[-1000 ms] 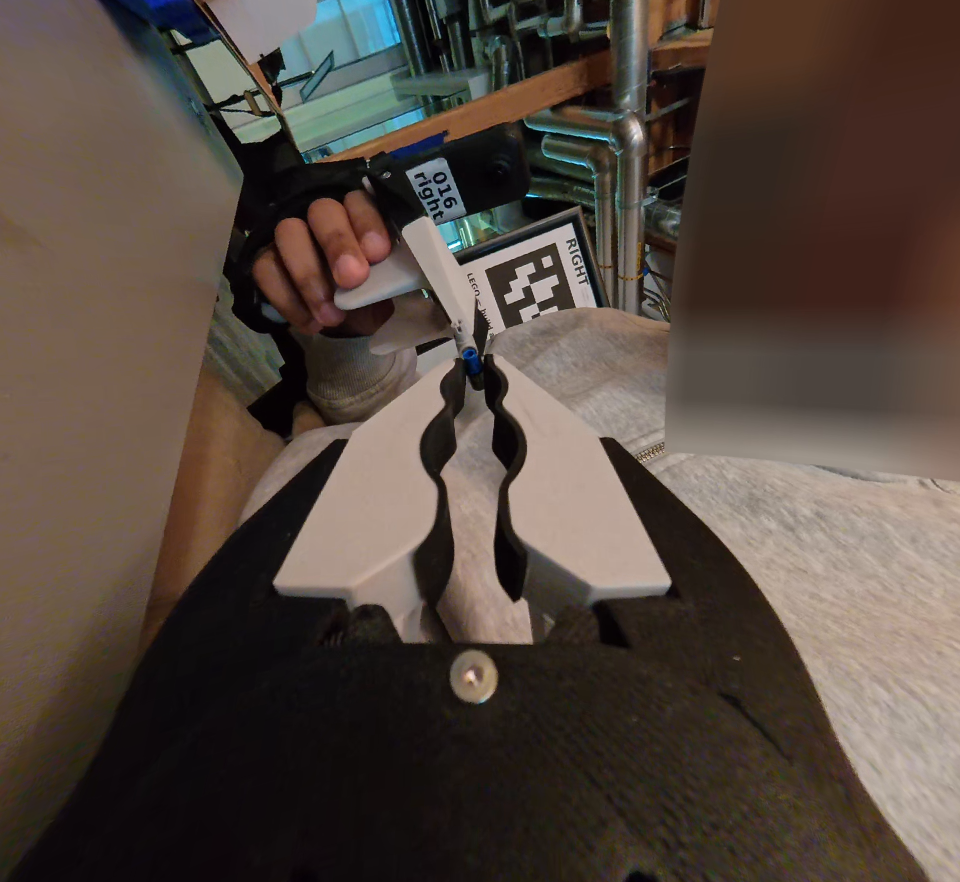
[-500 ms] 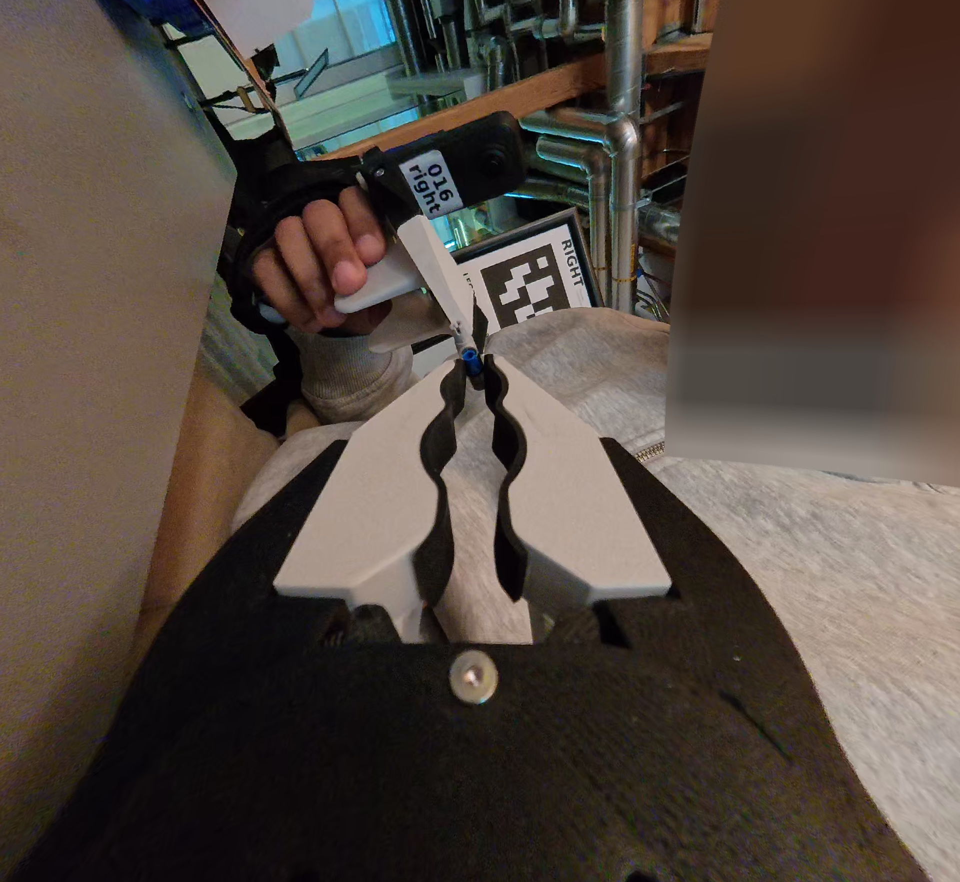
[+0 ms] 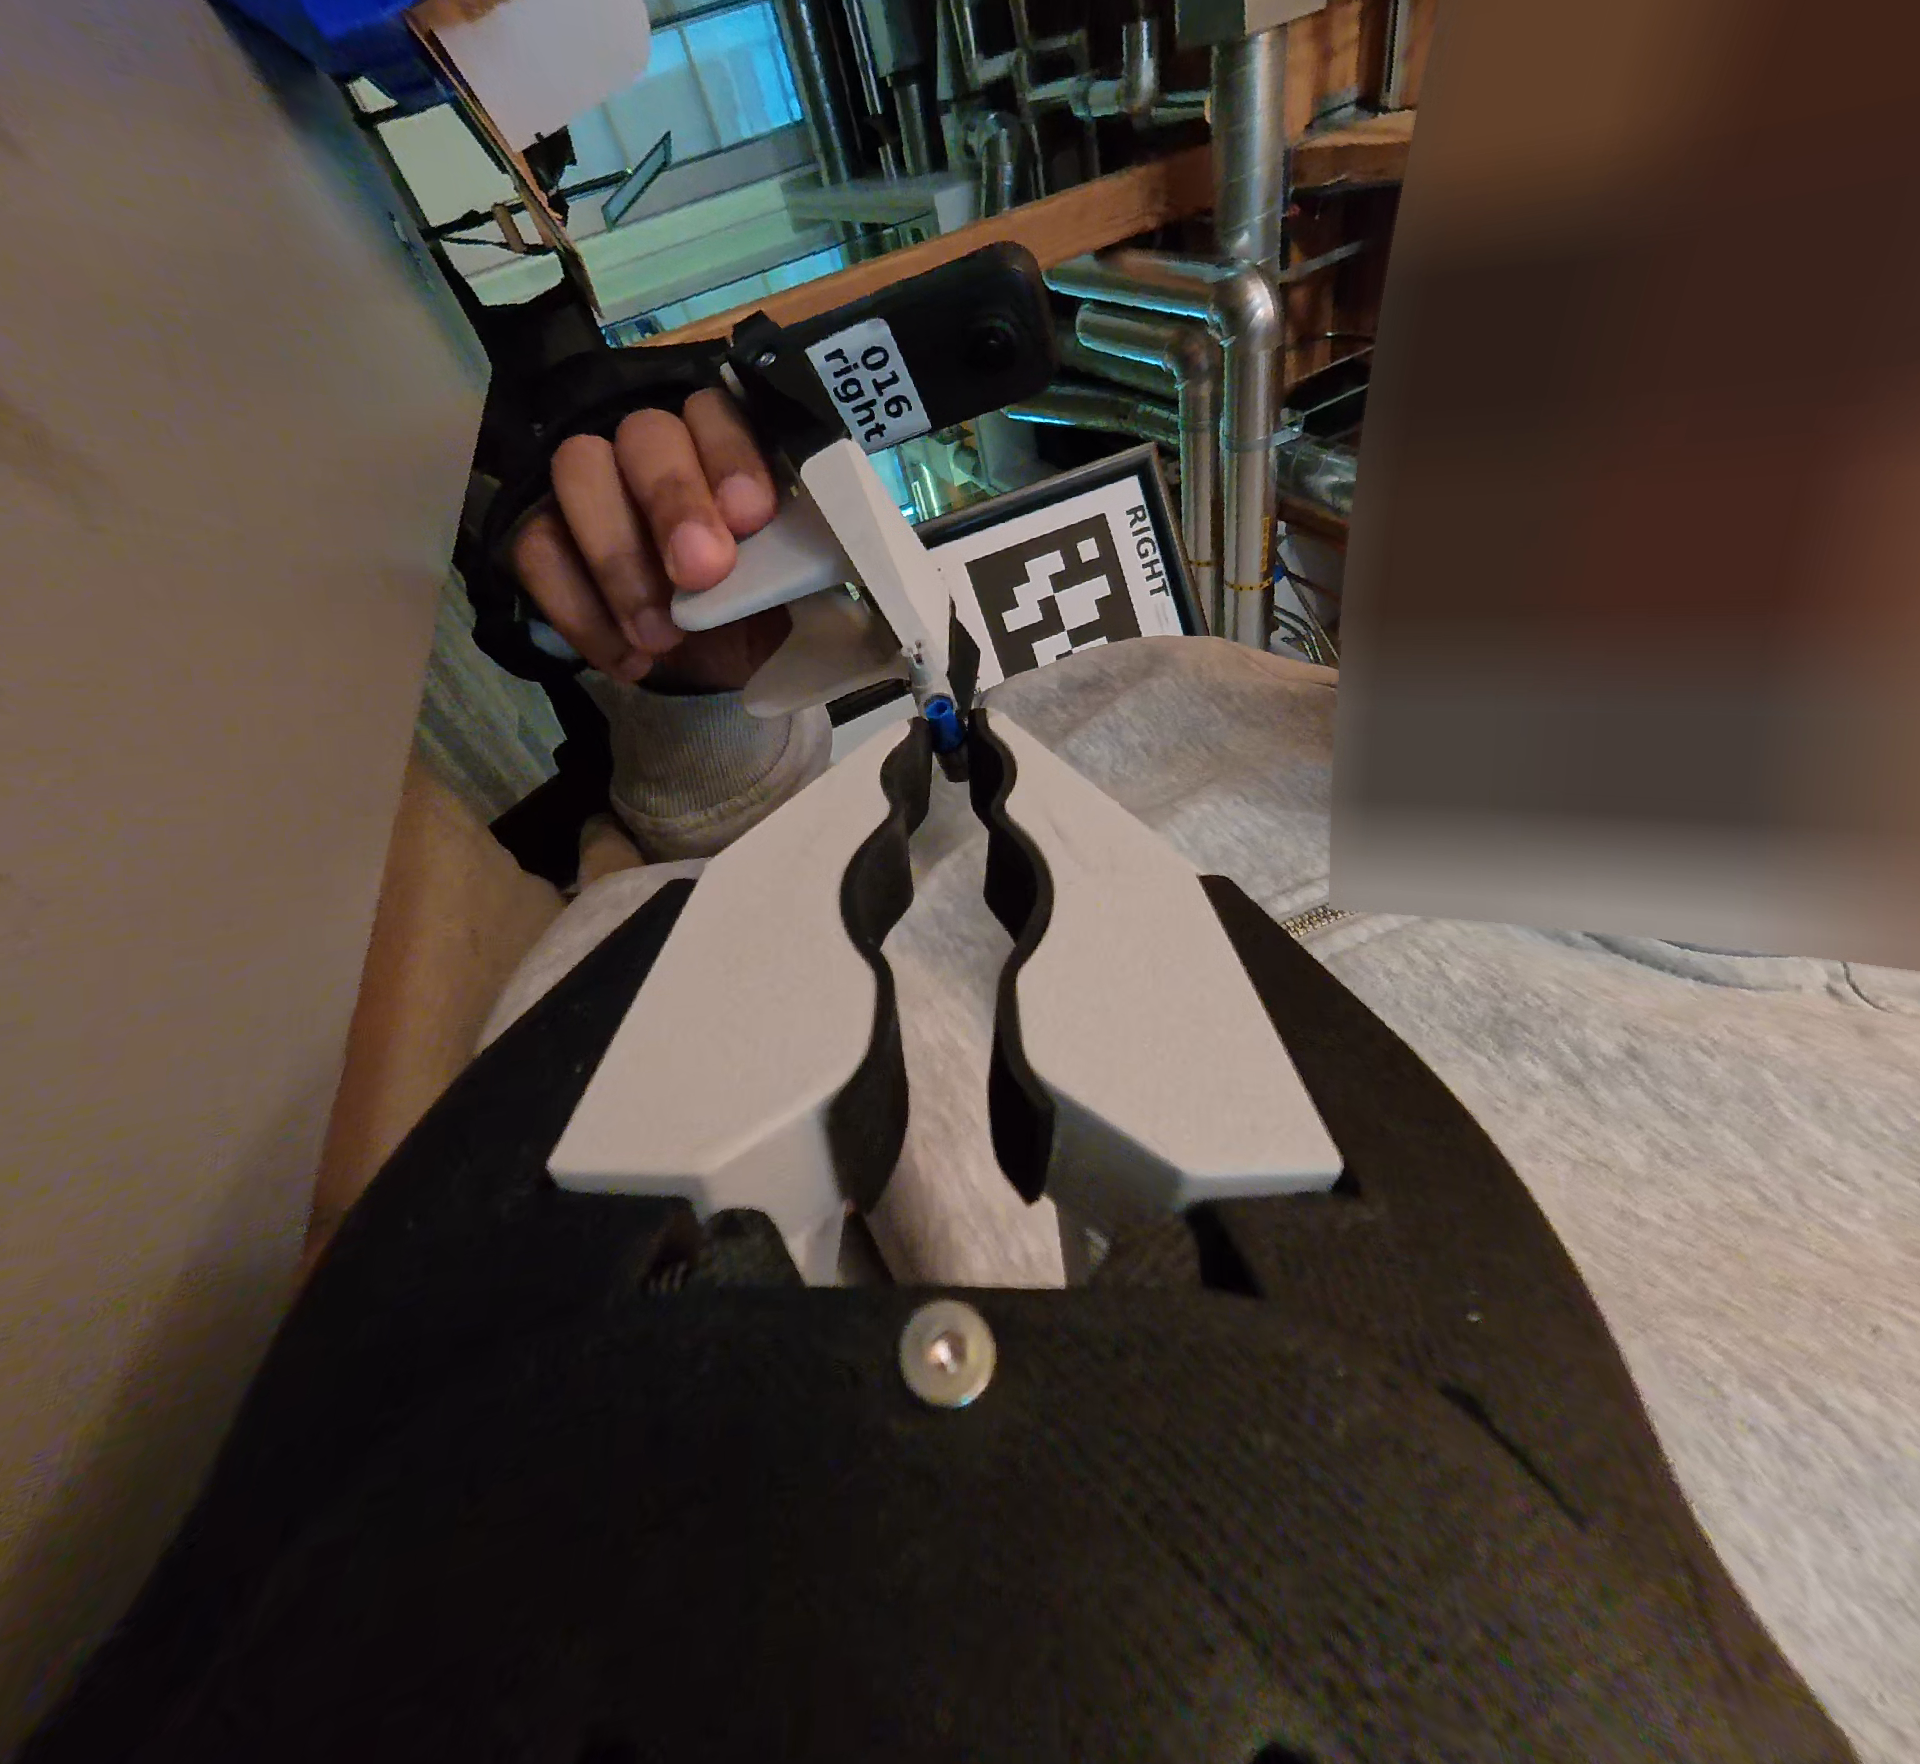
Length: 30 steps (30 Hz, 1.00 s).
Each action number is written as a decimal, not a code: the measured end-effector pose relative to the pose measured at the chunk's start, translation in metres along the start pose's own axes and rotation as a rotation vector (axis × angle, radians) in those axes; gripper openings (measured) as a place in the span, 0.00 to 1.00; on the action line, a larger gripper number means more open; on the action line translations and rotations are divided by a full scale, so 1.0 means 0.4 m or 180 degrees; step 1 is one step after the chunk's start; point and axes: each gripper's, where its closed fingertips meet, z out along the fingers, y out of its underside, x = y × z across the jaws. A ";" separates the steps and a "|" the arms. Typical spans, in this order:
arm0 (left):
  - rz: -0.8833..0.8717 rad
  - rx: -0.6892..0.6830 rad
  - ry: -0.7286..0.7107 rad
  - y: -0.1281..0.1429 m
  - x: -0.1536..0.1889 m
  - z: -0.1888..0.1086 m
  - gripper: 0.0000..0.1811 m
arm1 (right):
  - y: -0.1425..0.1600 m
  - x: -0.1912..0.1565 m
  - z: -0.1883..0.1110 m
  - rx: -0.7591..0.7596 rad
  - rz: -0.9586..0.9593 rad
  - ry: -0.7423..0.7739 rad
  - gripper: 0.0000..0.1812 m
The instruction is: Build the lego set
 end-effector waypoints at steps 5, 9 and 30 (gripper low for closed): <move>0.0020 0.0012 -0.0001 0.000 -0.003 0.000 0.04 | 0.003 0.001 -0.001 -0.0024 0.0115 0.0004 0.03; 0.0366 0.0143 -0.0229 -0.024 -0.013 -0.008 0.14 | 0.002 0.021 -0.008 -0.0003 0.0466 0.0079 0.03; 0.1863 0.0143 -0.1070 -0.039 -0.018 0.004 0.15 | -0.007 0.048 -0.002 0.0464 0.1901 -0.0279 0.03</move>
